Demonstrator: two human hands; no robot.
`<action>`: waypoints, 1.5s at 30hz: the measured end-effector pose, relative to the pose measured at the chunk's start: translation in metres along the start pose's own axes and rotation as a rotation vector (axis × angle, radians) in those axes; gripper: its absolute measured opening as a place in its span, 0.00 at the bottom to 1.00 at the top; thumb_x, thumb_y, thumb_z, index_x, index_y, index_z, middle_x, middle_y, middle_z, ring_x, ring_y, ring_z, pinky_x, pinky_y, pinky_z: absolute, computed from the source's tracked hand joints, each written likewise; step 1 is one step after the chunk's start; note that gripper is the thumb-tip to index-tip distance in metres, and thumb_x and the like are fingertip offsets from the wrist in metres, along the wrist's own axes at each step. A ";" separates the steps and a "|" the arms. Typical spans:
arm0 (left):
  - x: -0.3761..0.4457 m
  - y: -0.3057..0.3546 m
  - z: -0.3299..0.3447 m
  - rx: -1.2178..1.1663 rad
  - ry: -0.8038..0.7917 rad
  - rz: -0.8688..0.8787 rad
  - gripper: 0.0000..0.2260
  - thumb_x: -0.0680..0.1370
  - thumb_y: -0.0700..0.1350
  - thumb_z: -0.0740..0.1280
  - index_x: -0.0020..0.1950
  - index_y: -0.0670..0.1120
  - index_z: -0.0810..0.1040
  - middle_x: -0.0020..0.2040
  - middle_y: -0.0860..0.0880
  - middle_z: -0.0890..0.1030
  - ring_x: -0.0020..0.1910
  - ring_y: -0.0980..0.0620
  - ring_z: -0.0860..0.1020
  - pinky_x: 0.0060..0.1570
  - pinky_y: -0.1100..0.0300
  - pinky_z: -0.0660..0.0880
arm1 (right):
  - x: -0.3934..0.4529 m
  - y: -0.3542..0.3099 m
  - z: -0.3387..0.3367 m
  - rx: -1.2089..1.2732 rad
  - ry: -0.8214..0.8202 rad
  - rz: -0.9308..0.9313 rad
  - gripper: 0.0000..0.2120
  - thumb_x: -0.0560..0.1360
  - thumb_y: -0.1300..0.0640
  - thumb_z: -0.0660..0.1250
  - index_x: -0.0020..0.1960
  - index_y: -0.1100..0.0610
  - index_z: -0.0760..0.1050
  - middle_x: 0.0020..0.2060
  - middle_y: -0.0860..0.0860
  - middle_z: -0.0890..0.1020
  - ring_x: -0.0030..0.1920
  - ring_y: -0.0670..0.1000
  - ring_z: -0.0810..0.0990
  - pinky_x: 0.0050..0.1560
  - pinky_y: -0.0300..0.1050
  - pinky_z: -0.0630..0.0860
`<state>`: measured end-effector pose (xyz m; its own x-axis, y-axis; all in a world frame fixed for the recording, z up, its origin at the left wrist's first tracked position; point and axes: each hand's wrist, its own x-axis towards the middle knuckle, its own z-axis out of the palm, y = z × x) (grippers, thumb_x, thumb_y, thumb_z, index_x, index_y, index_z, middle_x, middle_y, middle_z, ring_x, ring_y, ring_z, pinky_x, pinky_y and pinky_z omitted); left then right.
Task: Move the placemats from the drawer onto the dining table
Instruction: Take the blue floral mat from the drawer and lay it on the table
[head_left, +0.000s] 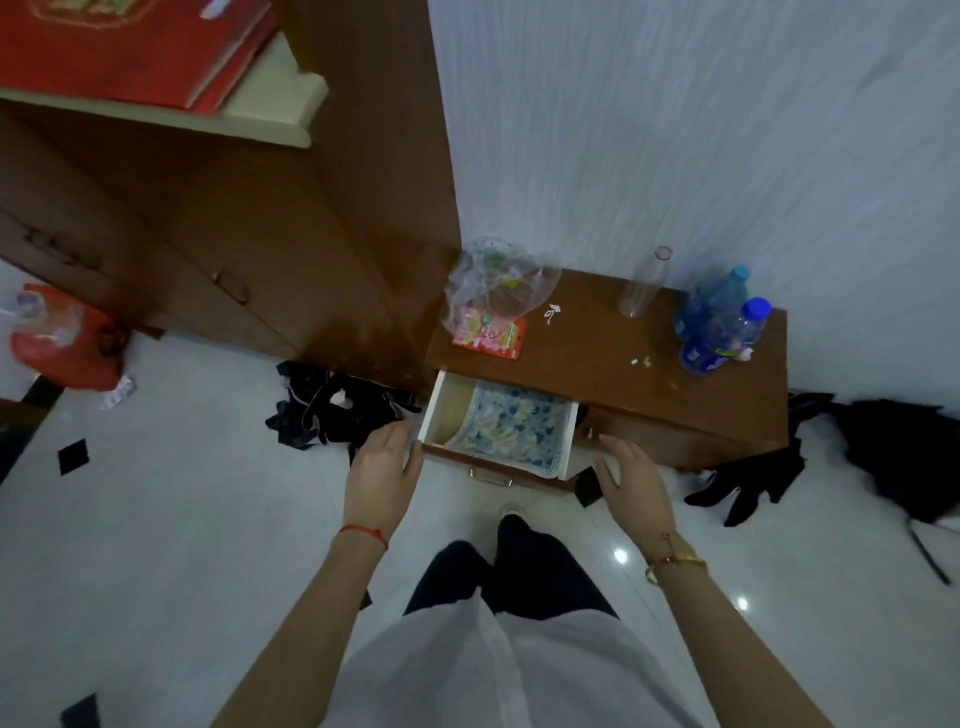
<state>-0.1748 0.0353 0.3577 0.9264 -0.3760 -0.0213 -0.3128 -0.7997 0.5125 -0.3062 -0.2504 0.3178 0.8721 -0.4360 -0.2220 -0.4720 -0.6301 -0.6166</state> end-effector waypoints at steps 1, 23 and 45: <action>0.015 -0.004 0.009 0.004 -0.031 0.005 0.13 0.77 0.39 0.65 0.62 0.42 0.76 0.53 0.44 0.81 0.49 0.46 0.79 0.50 0.52 0.79 | 0.014 0.003 0.006 0.007 -0.009 0.025 0.16 0.79 0.58 0.63 0.66 0.60 0.72 0.60 0.58 0.77 0.59 0.58 0.76 0.59 0.48 0.72; 0.169 -0.195 0.340 0.168 -0.670 -0.190 0.20 0.79 0.47 0.60 0.71 0.46 0.67 0.64 0.40 0.74 0.55 0.37 0.77 0.49 0.45 0.77 | 0.163 0.171 0.248 0.002 0.054 0.268 0.21 0.78 0.55 0.63 0.69 0.58 0.68 0.62 0.57 0.74 0.61 0.57 0.73 0.60 0.54 0.75; 0.155 -0.172 0.306 -0.241 -0.710 -0.520 0.15 0.74 0.38 0.68 0.60 0.37 0.72 0.52 0.46 0.78 0.51 0.47 0.76 0.47 0.60 0.71 | 0.151 0.149 0.244 0.174 0.030 0.470 0.14 0.76 0.65 0.64 0.61 0.64 0.71 0.55 0.61 0.77 0.49 0.58 0.76 0.47 0.37 0.67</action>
<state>-0.0412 -0.0287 0.0035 0.5666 -0.2591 -0.7822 0.2343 -0.8594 0.4544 -0.2127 -0.2531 0.0080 0.5652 -0.6668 -0.4858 -0.7821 -0.2459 -0.5725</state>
